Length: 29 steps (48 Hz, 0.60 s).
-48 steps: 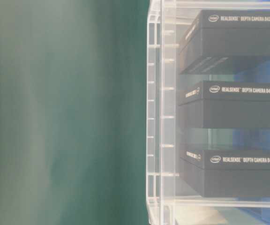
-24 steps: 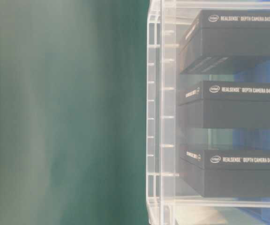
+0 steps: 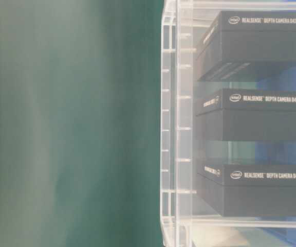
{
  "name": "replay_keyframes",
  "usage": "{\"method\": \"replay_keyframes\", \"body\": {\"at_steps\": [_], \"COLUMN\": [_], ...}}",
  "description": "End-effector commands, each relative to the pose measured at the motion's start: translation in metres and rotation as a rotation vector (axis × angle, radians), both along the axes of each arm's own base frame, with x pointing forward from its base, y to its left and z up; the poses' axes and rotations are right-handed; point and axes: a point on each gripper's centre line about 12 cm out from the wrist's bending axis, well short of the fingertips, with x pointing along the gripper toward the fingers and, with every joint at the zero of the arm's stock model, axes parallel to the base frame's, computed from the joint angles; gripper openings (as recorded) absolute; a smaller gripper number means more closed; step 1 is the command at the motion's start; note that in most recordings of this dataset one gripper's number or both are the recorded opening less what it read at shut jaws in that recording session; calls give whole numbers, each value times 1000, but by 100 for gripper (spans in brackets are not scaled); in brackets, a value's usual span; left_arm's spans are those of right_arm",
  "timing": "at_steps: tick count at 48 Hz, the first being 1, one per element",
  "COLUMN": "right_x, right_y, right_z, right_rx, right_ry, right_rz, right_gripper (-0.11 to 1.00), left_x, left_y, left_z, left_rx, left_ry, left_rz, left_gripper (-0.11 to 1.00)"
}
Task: Take the box out of the case with the right arm.
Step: 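Move the open right gripper above the middle black box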
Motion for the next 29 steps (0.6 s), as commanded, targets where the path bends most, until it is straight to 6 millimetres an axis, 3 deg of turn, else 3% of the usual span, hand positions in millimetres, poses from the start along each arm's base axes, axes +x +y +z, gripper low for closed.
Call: {"method": "replay_keyframes", "body": {"at_steps": [1, 11, 29], "right_x": [14, 54, 150], "right_y": [-3, -6, -7], "right_z": [9, 7, 9], "right_rx": [-15, -10, -19], "right_ry": [-46, -50, -95], "right_rz": [8, 40, 99], "right_gripper": [93, 93, 93], "left_x": [-1, -1, 0], "left_y": [0, 0, 1], "left_z": [8, 8, 8], "left_rx": [1, 0, 1], "left_ry": [-14, -14, -12], "left_rz": [-2, -2, 7], "left_gripper": [0, 0, 0]}}
